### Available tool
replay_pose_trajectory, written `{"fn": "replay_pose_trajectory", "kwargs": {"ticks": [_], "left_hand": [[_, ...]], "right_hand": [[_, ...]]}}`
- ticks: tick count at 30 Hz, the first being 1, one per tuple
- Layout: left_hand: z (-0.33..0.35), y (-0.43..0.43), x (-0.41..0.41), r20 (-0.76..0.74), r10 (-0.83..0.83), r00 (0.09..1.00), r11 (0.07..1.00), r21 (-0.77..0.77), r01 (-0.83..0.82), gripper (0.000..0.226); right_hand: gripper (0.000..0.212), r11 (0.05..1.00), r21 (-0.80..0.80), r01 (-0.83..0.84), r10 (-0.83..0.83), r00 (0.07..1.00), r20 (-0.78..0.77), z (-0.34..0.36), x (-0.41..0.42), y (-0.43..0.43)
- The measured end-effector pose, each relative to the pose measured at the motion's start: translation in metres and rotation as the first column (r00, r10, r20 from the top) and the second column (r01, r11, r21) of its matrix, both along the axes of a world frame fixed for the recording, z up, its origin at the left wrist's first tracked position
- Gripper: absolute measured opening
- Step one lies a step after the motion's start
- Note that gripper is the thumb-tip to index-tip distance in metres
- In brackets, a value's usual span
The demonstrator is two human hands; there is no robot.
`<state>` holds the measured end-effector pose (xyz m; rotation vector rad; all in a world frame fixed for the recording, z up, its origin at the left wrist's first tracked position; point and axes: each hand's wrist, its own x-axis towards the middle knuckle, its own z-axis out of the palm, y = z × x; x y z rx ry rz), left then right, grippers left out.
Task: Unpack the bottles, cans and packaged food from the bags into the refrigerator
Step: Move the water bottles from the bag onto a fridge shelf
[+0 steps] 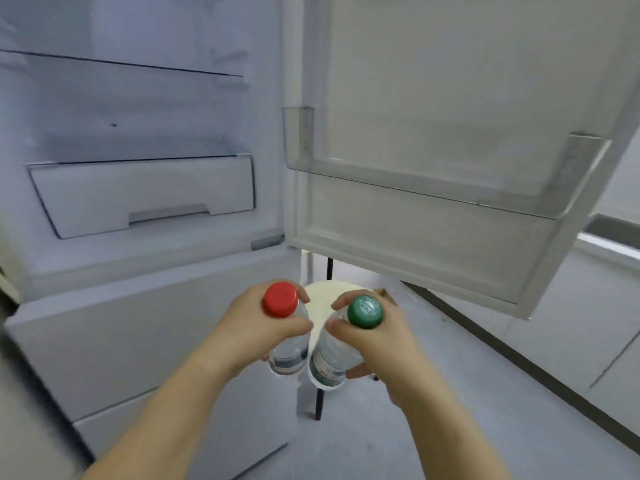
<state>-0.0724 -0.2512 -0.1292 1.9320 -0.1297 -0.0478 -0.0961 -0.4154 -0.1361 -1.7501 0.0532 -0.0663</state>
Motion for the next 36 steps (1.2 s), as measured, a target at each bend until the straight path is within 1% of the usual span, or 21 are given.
{"fn": "replay_pose_trajectory", "kwargs": {"ticks": [4, 9, 13, 17, 21, 24, 26, 31, 33, 36], "left_hand": [[0.007, 0.030, 0.020, 0.029, 0.164, 0.986, 0.986, -0.027, -0.163, 0.026], [0.018, 0.059, 0.039, 0.104, 0.355, 0.929, 0.934, -0.066, -0.350, 0.025], [0.034, 0.078, 0.053, 0.215, 0.481, 0.850, 0.876, -0.086, -0.474, 0.027], [0.056, 0.092, 0.066, 0.330, 0.595, 0.733, 0.799, -0.142, -0.585, 0.026], [0.083, 0.097, 0.073, 0.458, 0.652, 0.604, 0.732, -0.172, -0.659, 0.027], [0.100, 0.103, 0.079, 0.558, 0.658, 0.506, 0.697, -0.198, -0.689, 0.027], [0.109, 0.107, 0.083, 0.621, 0.646, 0.443, 0.687, -0.222, -0.692, 0.025], [0.129, 0.122, 0.098, 0.719, 0.624, 0.306, 0.674, -0.298, -0.676, 0.025], [0.136, 0.131, 0.107, 0.750, 0.612, 0.249, 0.673, -0.328, -0.663, 0.025], [0.149, 0.149, 0.122, 0.781, 0.595, 0.189, 0.680, -0.364, -0.637, 0.027]], "right_hand": [[0.017, 0.991, -0.009, -0.137, 0.137, 0.989, 0.048, 0.009, 0.042, 0.031], [0.017, 0.946, 0.036, -0.321, 0.316, 0.942, 0.109, 0.023, 0.087, 0.061], [0.018, 0.898, 0.068, -0.434, 0.412, 0.885, 0.215, 0.045, 0.116, 0.078], [0.020, 0.861, 0.059, -0.506, 0.458, 0.819, 0.345, 0.069, 0.141, 0.094], [0.019, 0.827, 0.107, -0.551, 0.449, 0.764, 0.463, 0.092, 0.161, 0.111], [0.020, 0.807, 0.140, -0.574, 0.427, 0.730, 0.533, 0.106, 0.172, 0.125], [0.022, 0.796, 0.156, -0.584, 0.404, 0.706, 0.581, 0.114, 0.178, 0.134], [0.021, 0.779, 0.197, -0.595, 0.318, 0.646, 0.694, 0.132, 0.197, 0.159], [0.020, 0.779, 0.208, -0.592, 0.269, 0.615, 0.741, 0.139, 0.205, 0.169], [0.022, 0.775, 0.218, -0.593, 0.198, 0.555, 0.808, 0.150, 0.218, 0.185]]}}
